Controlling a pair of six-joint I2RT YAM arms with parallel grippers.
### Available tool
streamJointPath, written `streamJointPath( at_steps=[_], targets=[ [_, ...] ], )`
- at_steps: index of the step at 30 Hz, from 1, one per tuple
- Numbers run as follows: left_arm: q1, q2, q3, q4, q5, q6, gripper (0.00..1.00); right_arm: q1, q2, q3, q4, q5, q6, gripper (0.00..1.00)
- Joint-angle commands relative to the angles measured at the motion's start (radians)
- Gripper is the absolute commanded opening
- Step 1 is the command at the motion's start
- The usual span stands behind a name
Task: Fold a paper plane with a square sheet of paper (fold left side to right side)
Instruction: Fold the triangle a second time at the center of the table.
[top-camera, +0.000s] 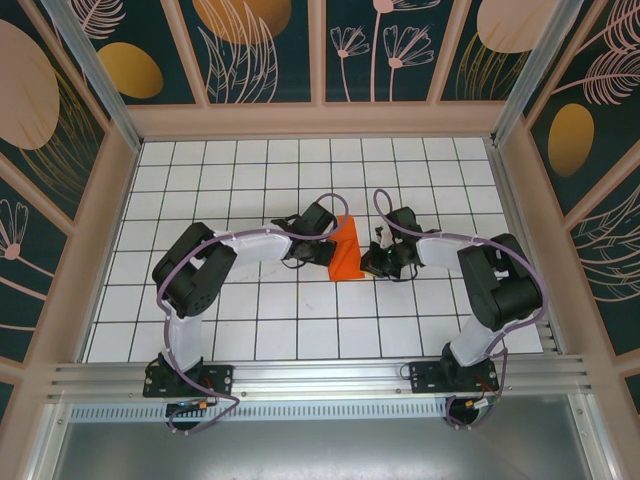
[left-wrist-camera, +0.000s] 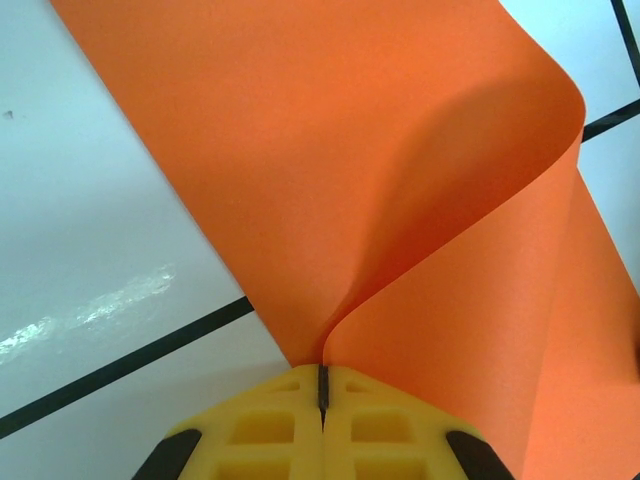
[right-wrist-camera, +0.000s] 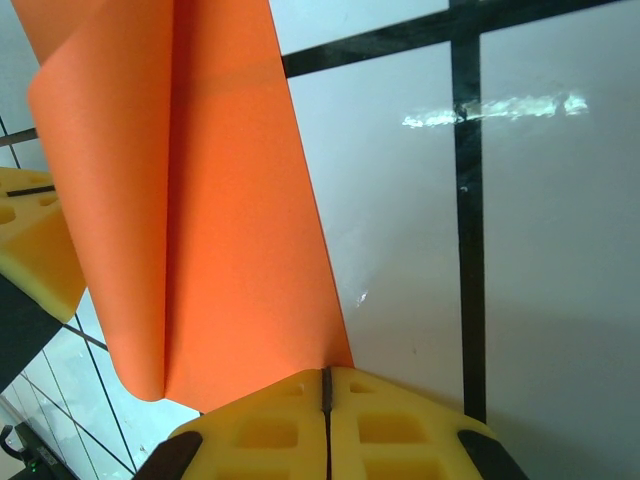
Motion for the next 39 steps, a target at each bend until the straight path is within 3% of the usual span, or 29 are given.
streamJointPath(
  at_steps=[1,39],
  targets=[
    [0.006,0.022,0.018,-0.017,-0.009,0.014,0.0,0.012,0.036,0.001,-0.068,0.049,-0.024,0.08],
    [0.006,0.0,-0.016,-0.04,-0.061,0.015,0.0,0.015,0.041,0.007,-0.069,0.05,-0.027,0.1]
  ],
)
